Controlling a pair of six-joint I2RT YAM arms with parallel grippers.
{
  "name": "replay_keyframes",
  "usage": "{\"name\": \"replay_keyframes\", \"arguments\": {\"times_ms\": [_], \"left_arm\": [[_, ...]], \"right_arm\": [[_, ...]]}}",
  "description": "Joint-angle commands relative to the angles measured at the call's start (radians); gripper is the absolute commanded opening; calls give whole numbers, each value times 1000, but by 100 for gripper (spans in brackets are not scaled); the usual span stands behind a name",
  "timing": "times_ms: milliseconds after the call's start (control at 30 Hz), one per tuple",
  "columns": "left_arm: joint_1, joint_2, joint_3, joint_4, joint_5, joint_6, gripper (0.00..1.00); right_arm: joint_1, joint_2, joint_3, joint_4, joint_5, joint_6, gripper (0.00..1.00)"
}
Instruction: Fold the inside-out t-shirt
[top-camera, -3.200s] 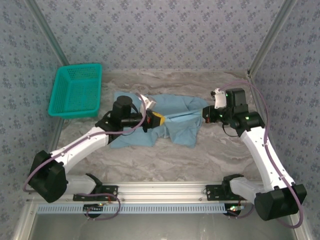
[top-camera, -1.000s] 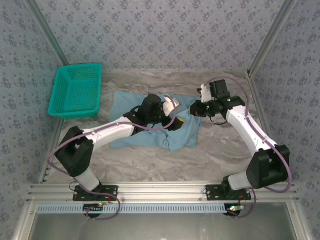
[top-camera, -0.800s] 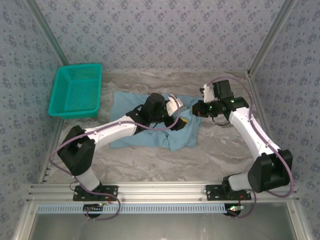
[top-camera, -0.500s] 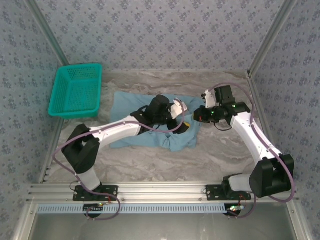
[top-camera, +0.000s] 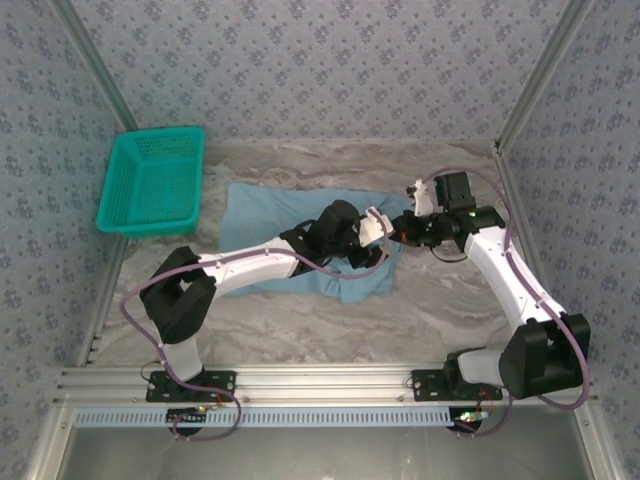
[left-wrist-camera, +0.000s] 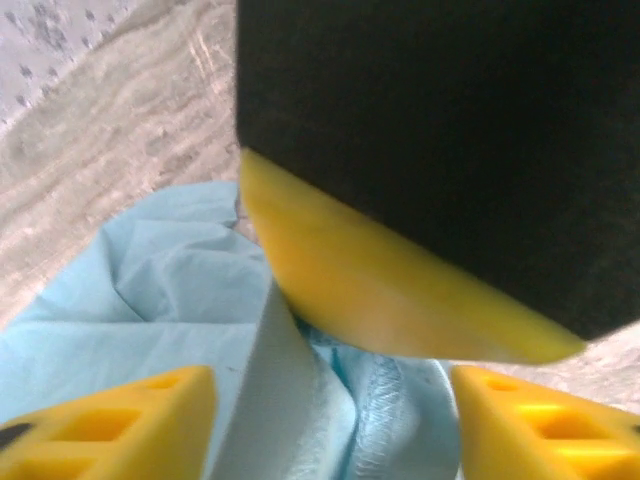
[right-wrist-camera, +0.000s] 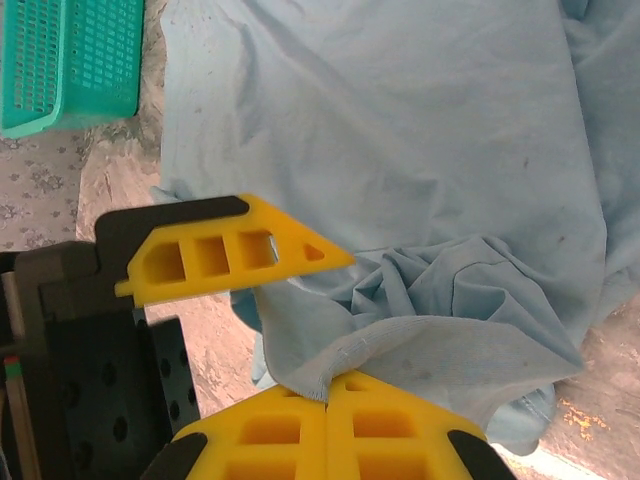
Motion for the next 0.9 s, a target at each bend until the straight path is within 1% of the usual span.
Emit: {"name": "replay_keyframes", "arguments": {"times_ms": [0,233,367,467,500,600,700,800,867], "left_arm": [[-3,-10,-10,39,-10,-2,48],[5,-40,-42,34,51,-28,21],[27,-54,-48,16,101,-52,10],[57,-73,-71,47,176,-105,1],[68,-80,-78,56,205,-123,0],[95,-98,-97,70,283,-161,0],[126,-118,-115,76,374,-193,0],[159,-138,-134,88,463,-227,0],[176,-147,-152,107,511,-244,0]], "right_arm": [[-11,-23,-12,10,-25,21,0],[-22,-22,-17,33,-23,34,0],[-24,-22,-11,38,-24,35,1],[-25,-22,-6,45,-29,33,9],[-27,-23,-5,49,-33,33,12],[-30,-30,3,48,-43,16,25],[-34,-56,-2,74,-74,-40,37],[-35,-92,-52,218,-120,-103,51],[-34,-104,-99,335,-145,-127,56]]}}
